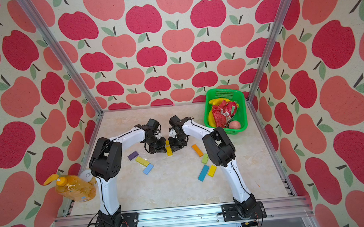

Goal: Assemble the letter p with building blocks
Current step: Adjust the building block at the center of the board.

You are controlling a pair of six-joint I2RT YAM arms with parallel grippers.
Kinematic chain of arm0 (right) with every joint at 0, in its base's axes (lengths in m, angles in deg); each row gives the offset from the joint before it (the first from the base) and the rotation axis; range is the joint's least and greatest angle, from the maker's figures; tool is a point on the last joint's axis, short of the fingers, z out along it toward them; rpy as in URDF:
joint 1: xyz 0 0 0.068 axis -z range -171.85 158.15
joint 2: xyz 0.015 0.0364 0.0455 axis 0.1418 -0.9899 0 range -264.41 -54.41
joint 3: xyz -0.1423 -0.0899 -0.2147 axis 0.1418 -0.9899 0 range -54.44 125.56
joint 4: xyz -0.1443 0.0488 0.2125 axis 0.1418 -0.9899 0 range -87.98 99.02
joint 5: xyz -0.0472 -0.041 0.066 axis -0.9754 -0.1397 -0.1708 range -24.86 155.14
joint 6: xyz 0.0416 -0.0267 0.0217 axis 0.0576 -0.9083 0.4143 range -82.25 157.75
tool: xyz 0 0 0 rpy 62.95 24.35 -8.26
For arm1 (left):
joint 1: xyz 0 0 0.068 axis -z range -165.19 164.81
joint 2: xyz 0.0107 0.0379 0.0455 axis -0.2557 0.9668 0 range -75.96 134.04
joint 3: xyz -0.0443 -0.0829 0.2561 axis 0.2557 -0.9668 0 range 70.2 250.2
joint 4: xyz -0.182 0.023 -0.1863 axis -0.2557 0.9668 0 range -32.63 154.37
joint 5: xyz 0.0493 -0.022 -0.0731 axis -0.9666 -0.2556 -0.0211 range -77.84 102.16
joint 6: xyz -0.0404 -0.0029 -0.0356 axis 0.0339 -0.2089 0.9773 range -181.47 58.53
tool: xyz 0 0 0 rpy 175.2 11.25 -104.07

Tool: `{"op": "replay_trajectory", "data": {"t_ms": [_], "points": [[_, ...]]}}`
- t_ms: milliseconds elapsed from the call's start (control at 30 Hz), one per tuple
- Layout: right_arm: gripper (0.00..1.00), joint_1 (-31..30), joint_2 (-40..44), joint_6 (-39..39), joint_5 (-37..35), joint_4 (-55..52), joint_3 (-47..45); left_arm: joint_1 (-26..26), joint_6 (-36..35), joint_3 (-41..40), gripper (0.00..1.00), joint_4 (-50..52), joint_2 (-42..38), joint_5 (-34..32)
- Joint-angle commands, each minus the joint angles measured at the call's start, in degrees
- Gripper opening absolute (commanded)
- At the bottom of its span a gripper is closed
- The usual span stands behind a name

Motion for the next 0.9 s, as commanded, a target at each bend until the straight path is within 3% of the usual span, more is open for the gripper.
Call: {"op": "replay_trajectory", "data": {"t_ms": [0,533,867], "points": [[0.01,-0.21,-2.05,-0.55,1.25,-3.68,2.83,-0.51,-1.59,1.62,0.00,2.17,1.89,1.52],[0.01,-0.21,-1.54,-1.85,0.74,-11.24,8.73,-0.79,-1.25,1.09,0.00,6.30,-0.73,1.34],[0.01,0.37,-4.71,-9.53,-3.28,-18.70,12.75,2.97,1.08,6.20,0.00,11.78,1.47,-3.31]]}}
